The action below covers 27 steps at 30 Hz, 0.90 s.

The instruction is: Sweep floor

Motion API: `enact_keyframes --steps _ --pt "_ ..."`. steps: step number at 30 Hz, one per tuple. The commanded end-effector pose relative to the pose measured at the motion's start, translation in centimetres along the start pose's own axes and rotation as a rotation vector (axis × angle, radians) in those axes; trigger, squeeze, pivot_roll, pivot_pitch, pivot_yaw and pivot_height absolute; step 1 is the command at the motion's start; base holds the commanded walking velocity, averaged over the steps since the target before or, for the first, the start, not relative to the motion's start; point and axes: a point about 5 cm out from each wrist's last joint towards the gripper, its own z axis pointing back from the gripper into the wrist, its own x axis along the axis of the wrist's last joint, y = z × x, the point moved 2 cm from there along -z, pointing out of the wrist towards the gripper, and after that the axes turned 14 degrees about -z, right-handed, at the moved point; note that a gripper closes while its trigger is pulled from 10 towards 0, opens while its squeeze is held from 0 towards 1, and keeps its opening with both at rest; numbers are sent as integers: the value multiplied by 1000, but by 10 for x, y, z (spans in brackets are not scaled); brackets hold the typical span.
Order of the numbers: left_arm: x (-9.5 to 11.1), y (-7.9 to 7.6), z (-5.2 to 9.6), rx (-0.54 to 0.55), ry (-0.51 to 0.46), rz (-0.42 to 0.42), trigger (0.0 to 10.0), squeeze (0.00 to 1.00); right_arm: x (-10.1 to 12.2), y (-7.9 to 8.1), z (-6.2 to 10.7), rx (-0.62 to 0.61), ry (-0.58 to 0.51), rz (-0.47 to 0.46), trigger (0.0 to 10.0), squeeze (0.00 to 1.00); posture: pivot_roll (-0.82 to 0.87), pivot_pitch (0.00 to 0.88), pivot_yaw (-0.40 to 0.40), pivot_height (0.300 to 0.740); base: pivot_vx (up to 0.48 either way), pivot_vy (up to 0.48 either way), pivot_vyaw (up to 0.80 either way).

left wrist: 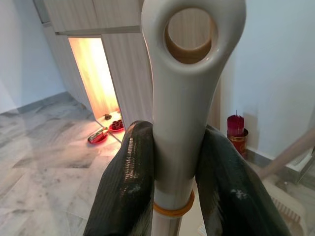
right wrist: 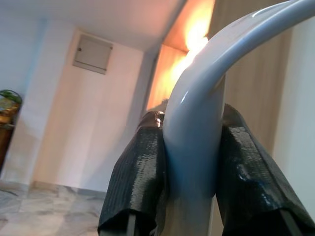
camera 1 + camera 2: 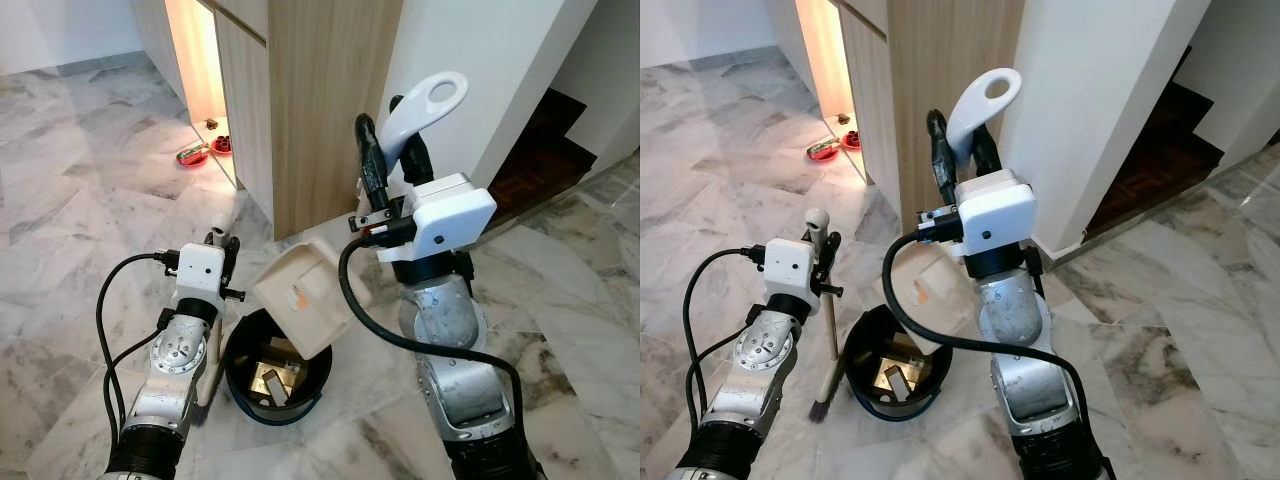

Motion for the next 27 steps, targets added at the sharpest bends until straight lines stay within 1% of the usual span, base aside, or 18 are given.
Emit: enact_keyframes --steps 1,3,5,12,23,27 --pt "16 -1 -5 0 -75 13 10000 0 25 5 -4 24 -120 15 10000 0 199 83 -76 740 0 0 0" --pt "16 -1 -5 0 -75 13 10000 0 27 8 -4 26 -129 7 10000 0 199 84 -76 740 0 0 0" --pt "16 -1 -5 1 -76 12 10000 0 29 17 -4 67 -140 18 10000 0 200 84 -76 740 0 0 0" --pt "16 0 -5 3 -75 13 10000 0 29 28 -3 120 -146 41 10000 0 202 87 -78 740 0 0 0" --pt "16 -2 -4 2 -75 16 10000 0 28 25 -2 114 -137 54 10000 0 201 89 -81 740 0 0 0" --pt "16 -2 -4 5 -76 17 10000 0 29 26 -2 123 -145 78 10000 0 201 89 -81 740 0 0 0"
